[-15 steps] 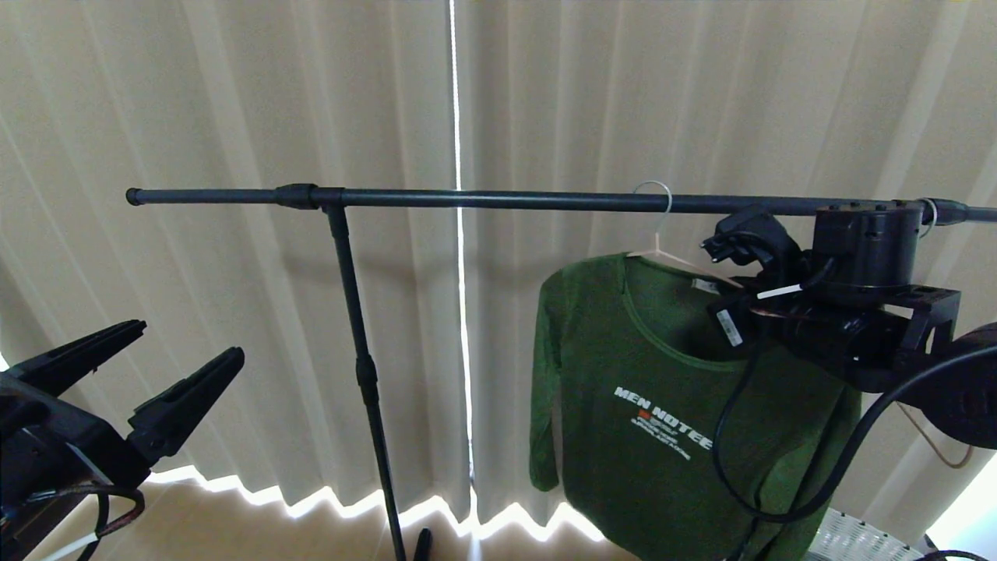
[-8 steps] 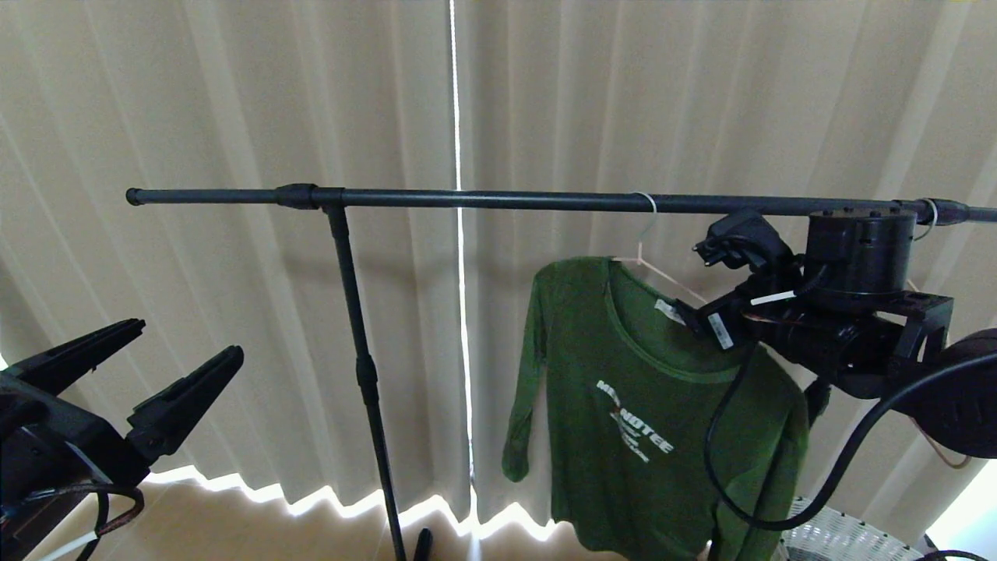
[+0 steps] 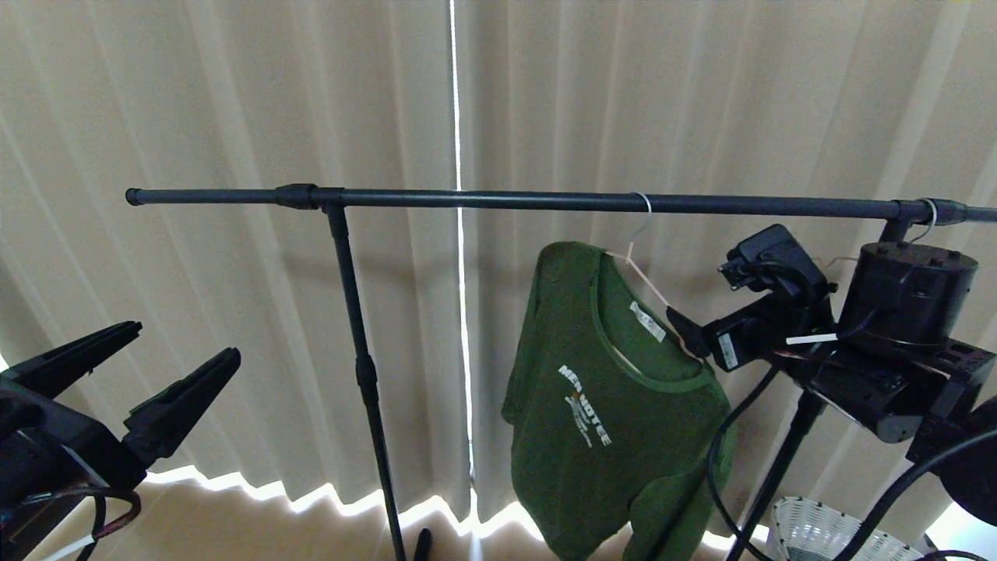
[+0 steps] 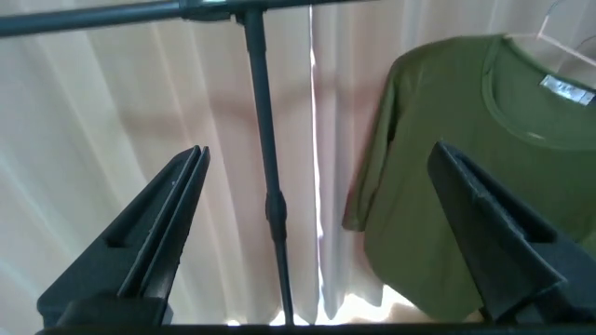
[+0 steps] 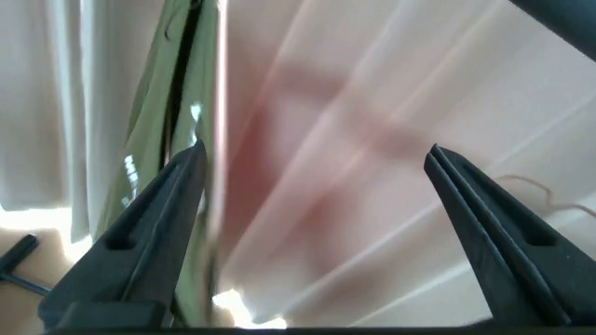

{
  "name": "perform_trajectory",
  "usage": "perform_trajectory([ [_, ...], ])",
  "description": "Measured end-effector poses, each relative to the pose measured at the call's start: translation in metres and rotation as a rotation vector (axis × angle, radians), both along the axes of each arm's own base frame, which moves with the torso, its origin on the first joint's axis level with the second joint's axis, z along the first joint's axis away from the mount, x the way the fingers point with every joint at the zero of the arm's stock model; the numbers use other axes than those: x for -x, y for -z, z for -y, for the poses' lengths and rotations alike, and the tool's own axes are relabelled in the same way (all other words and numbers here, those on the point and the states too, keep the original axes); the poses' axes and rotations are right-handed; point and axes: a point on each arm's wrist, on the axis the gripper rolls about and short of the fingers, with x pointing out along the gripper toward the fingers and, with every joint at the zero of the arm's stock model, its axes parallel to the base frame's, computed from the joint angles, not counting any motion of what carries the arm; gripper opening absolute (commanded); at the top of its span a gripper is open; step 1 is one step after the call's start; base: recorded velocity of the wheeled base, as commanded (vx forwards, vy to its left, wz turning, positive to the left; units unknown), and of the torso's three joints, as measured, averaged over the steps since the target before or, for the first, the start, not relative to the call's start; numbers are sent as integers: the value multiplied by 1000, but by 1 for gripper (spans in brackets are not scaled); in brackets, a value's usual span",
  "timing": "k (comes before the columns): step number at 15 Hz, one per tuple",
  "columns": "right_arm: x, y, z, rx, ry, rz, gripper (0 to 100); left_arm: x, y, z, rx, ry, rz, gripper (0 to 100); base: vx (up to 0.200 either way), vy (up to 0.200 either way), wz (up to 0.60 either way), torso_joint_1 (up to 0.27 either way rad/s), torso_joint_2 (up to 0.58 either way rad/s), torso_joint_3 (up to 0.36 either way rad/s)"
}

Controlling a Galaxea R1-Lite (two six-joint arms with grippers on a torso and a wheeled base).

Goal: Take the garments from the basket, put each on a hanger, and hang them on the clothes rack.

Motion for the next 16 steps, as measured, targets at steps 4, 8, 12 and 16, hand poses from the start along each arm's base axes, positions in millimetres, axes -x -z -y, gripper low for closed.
perform_trajectory([
  [4,36,-3,15,7,7,-10,100,7,8,-2,-8,-4,-23,100,0,0,0,0,0,0],
  [8,90,6,44,-1,58,-125,100,15,27,-8,-31,-72,-118,100,0,0,0,0,0,0],
  [12,115,18,57,-81,118,-247,100,27,50,-15,-75,-118,-270,100,0,0,0,0,0,0],
  [16,129,38,62,-159,164,-353,100,29,54,-17,-80,-139,-311,100,0,0,0,0,0,0],
])
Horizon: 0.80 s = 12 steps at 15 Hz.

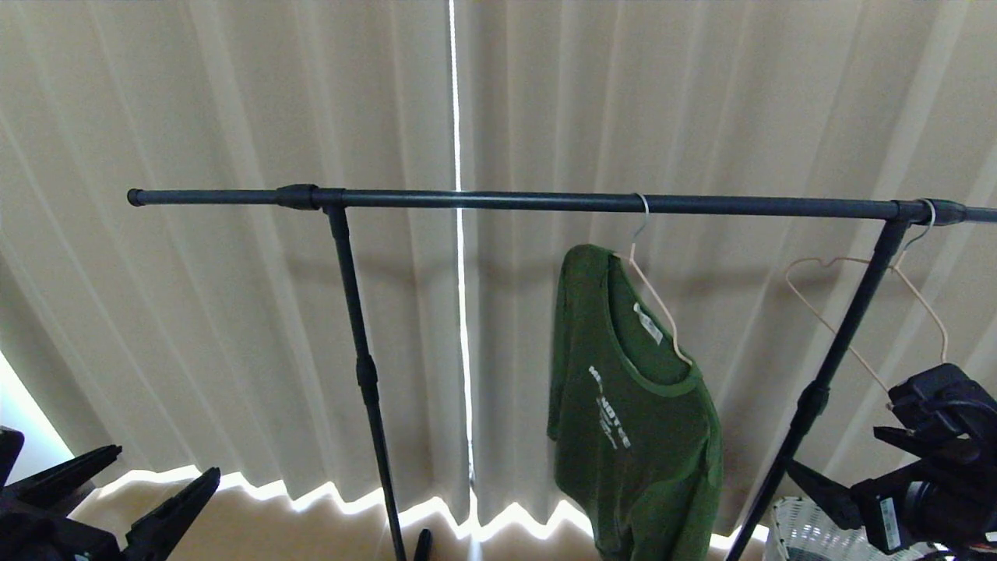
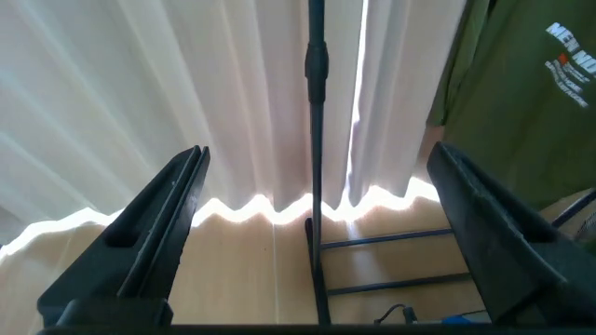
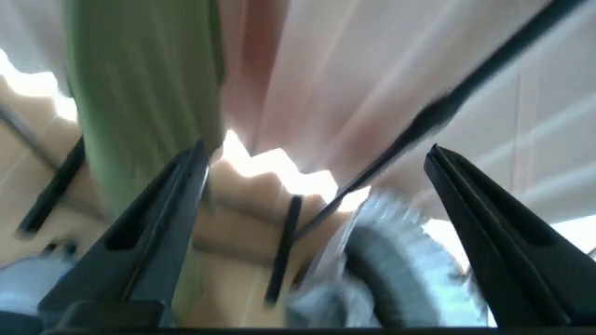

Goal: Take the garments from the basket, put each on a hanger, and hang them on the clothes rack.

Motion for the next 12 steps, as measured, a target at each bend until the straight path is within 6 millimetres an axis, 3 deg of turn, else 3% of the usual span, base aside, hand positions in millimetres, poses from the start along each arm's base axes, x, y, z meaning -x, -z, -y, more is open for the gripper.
perform_trajectory([
  [3,14,17,0,-81,30,-59,100,-1,0,0,-3,0,-3,100,0,0,0,0,0,0],
  [12,34,22,5,-72,9,-37,100,3,-1,-1,-13,-2,19,100,0,0,0,0,0,0],
])
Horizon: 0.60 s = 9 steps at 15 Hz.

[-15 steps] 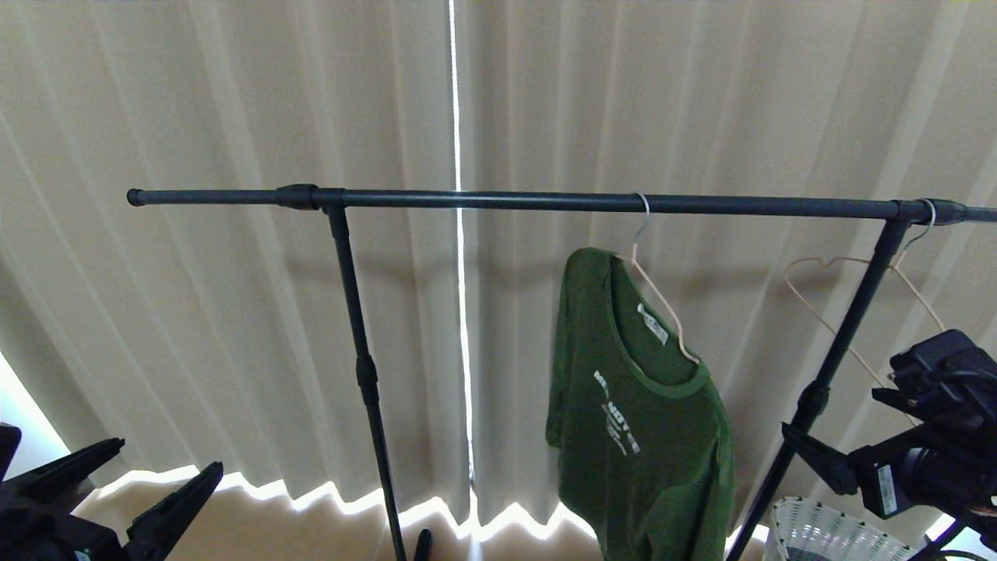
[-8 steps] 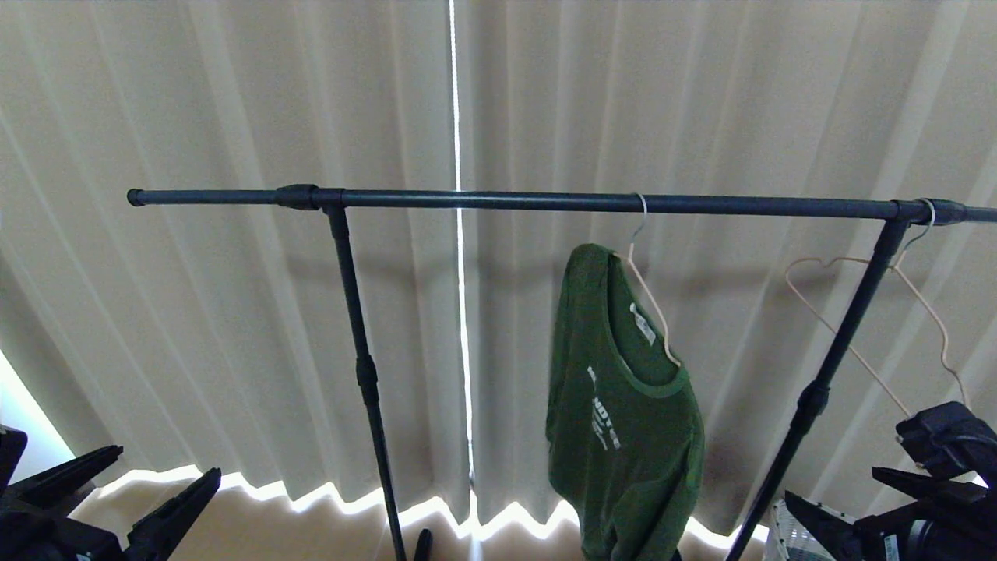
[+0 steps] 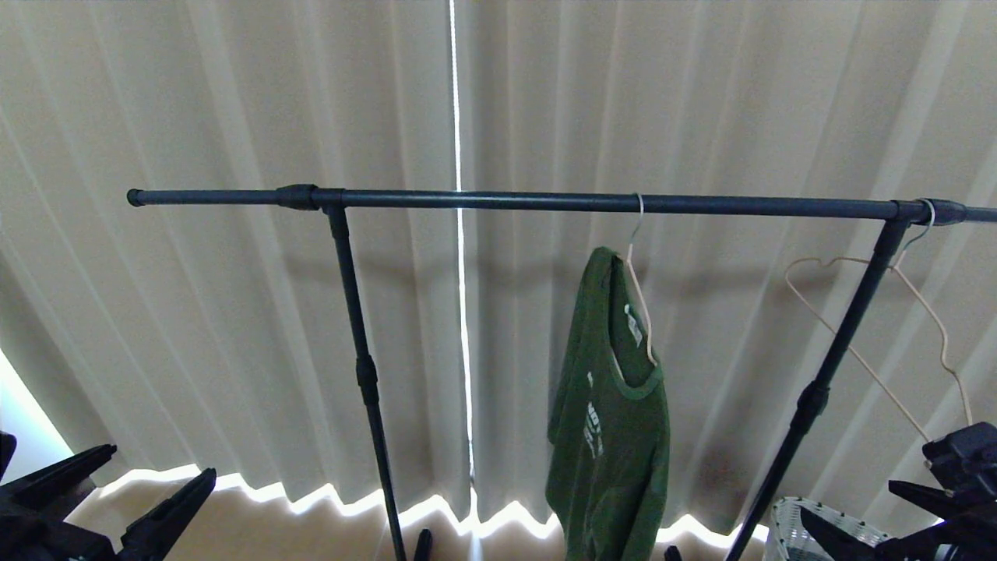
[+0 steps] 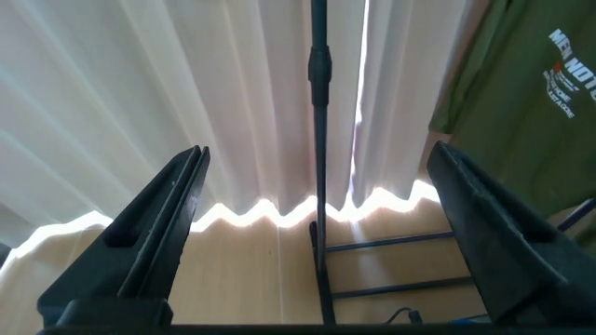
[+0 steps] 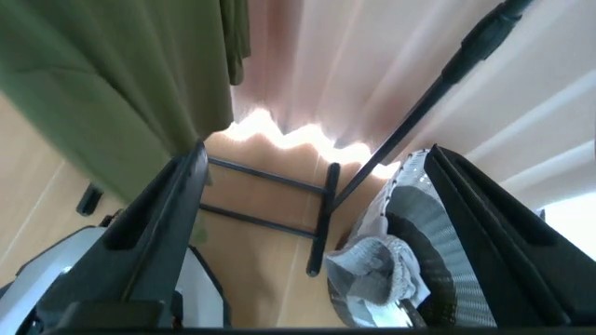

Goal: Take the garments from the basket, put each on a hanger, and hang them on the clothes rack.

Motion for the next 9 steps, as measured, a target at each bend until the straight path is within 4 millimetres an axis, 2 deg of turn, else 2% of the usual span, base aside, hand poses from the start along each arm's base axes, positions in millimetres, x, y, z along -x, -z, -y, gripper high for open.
perform_trajectory([
  [9,21,12,8,153,-95,9,100,0,0,-1,-1,-15,3,100,0,0,0,0,0,0],
])
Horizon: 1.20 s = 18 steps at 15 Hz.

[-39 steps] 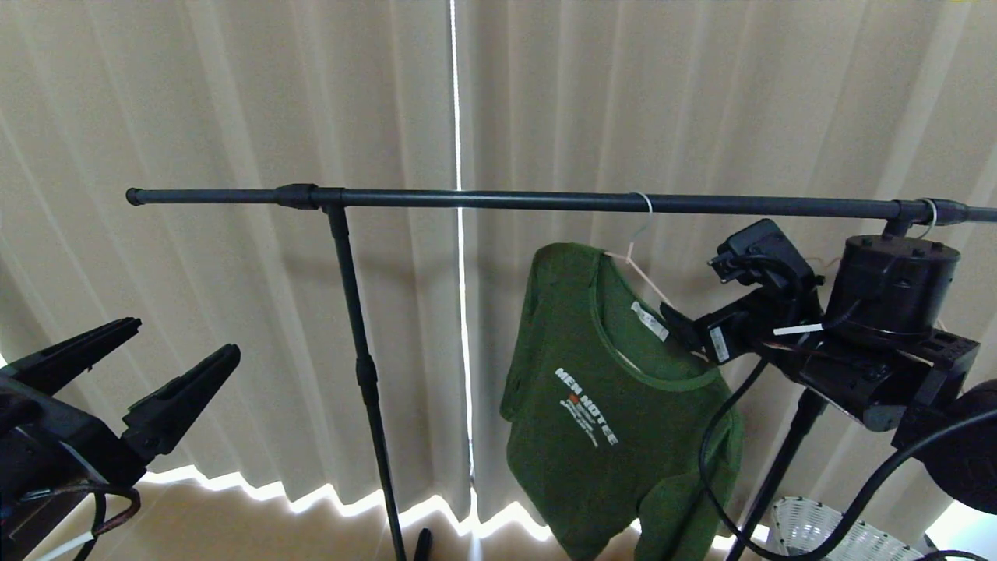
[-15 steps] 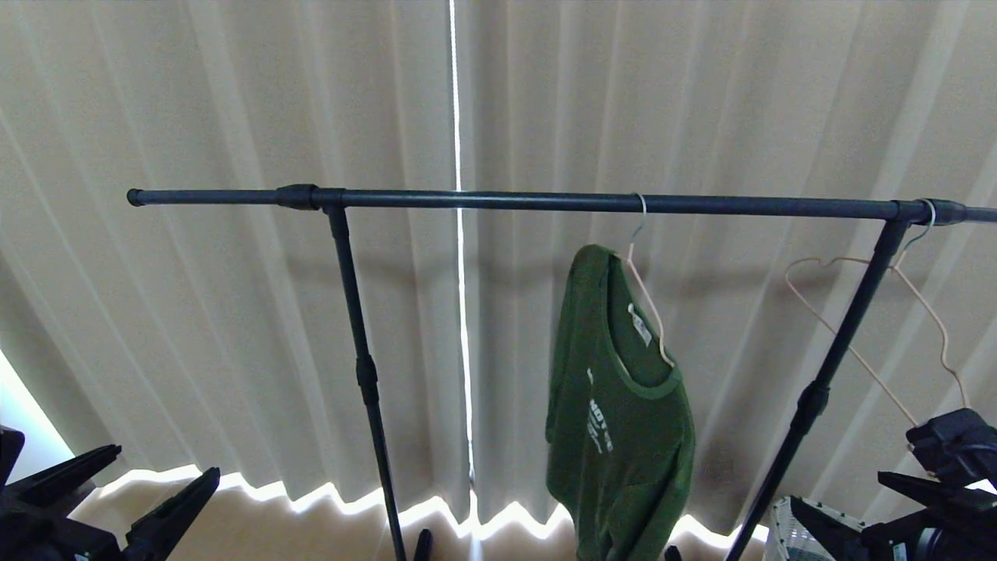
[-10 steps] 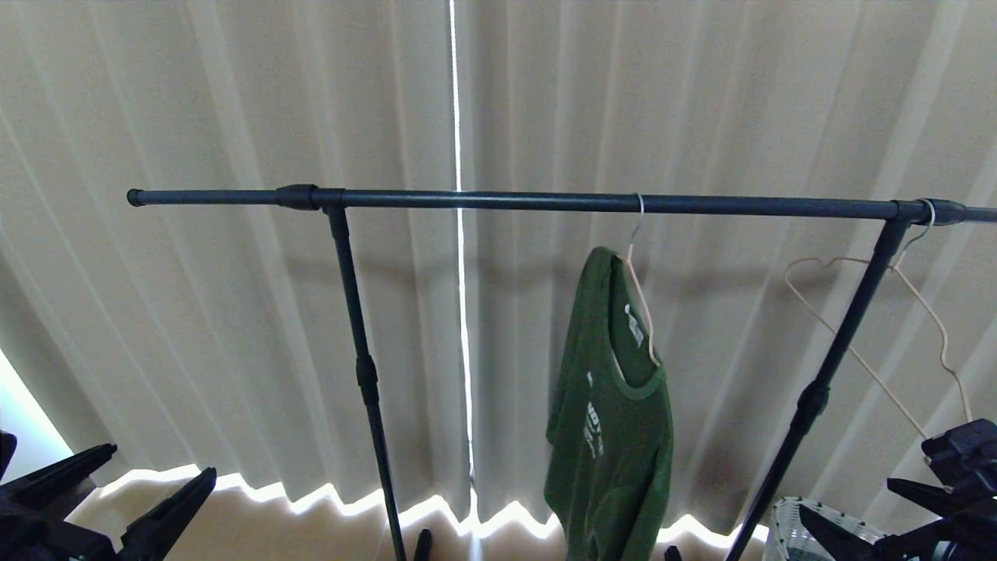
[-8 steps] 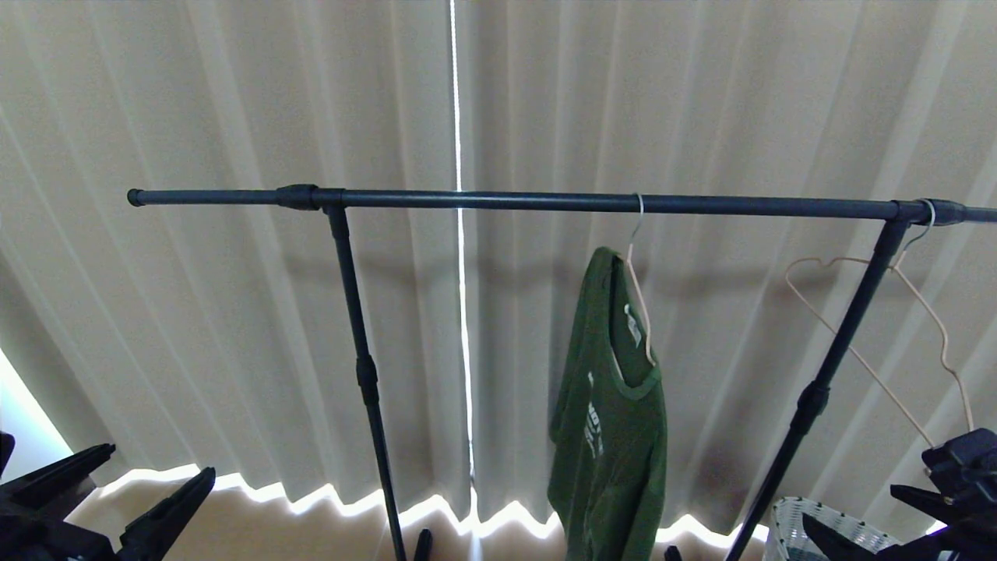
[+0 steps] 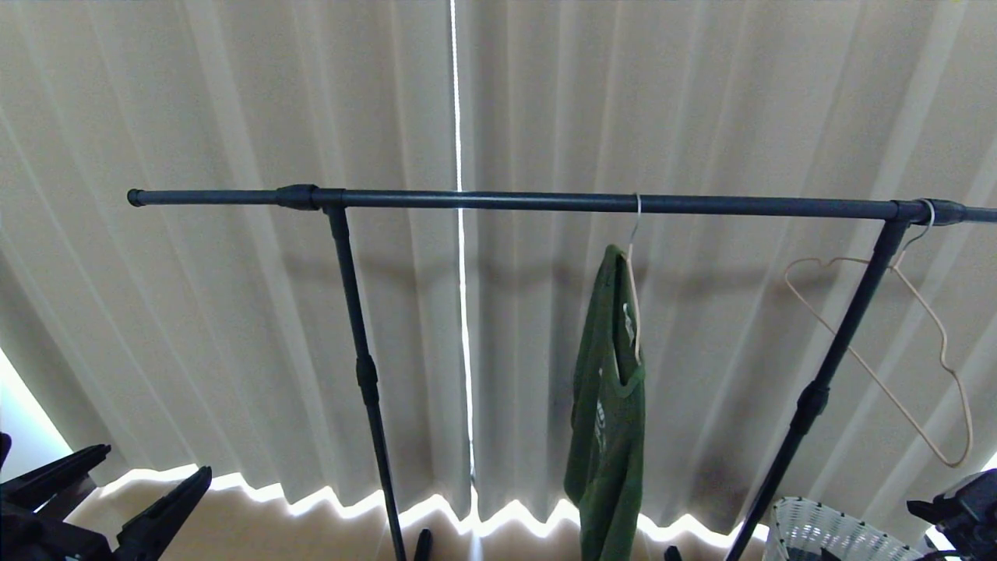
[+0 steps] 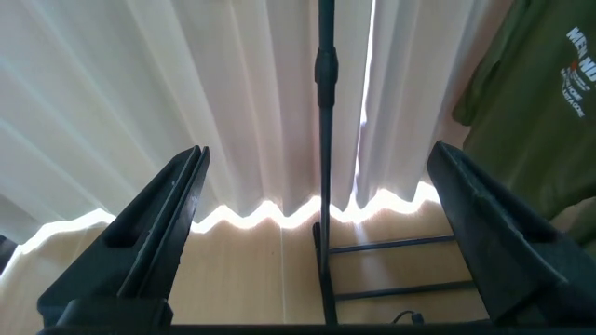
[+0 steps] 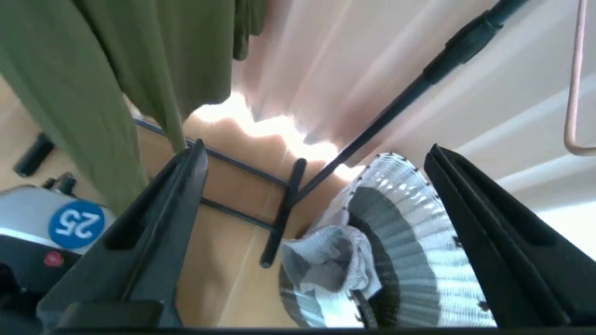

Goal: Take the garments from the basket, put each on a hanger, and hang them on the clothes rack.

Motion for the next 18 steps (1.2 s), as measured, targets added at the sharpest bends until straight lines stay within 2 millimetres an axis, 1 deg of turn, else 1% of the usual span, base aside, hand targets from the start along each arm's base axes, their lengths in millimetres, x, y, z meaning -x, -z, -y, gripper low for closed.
perform_trajectory([
  [6,1,3,1,26,-7,-13,100,0,0,0,1,-1,-1,100,0,0,0,0,0,0],
  [11,1,3,1,25,-5,-10,100,0,1,-1,0,-5,-1,100,-200,0,0,5,3,-2],
  [18,1,3,1,21,-4,-10,100,6,-1,-1,3,-5,26,100,-200,0,0,0,2,2],
])
